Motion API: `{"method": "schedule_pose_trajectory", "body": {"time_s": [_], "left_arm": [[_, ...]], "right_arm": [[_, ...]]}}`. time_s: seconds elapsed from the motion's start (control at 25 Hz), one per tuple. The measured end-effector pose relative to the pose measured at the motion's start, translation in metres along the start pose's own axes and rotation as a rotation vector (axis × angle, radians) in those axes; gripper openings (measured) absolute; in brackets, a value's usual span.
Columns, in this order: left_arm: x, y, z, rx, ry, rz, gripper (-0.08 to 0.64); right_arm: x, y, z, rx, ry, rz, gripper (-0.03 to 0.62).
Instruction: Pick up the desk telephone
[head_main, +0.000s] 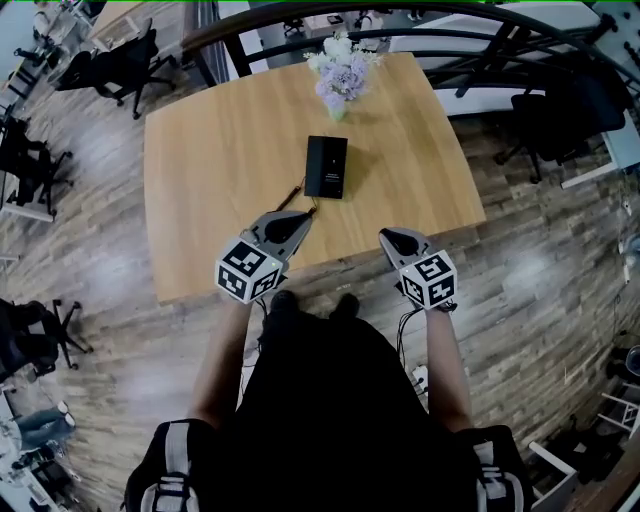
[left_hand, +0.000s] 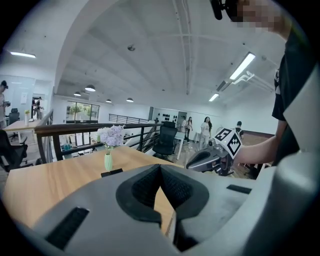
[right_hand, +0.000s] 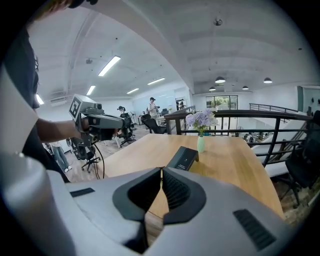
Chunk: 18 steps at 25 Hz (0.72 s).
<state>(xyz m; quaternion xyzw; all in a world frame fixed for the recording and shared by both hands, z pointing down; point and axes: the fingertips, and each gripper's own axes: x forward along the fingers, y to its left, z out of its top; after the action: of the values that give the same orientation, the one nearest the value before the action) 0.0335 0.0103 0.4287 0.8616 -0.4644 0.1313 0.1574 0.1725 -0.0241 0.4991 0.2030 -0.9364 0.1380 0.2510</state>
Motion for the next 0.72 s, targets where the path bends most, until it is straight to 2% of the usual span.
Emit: {"method": "schedule_pose_trajectory", "body": {"time_s": [0.2,0.4,0.56,0.72], "left_arm": [[0.002,-0.001,-0.003,-0.040,-0.010,0.065,0.021],[0.003,-0.003,-0.009,-0.051,0.003,0.097,0.021],[0.004,0.009,-0.014,-0.090,0.001,0.101,0.021],[0.016,0.024,-0.018,-0.124,0.007,0.071,0.021]], "right_arm": [[0.002,-0.008,0.002,-0.030,0.001,0.058,0.028],[0.007,-0.021,-0.007,0.002,0.011,0.082,0.028],[0.022,-0.026,-0.005,0.015,0.027,0.087,0.028],[0.041,-0.027,0.008,0.009,0.040,0.086,0.028]]}}
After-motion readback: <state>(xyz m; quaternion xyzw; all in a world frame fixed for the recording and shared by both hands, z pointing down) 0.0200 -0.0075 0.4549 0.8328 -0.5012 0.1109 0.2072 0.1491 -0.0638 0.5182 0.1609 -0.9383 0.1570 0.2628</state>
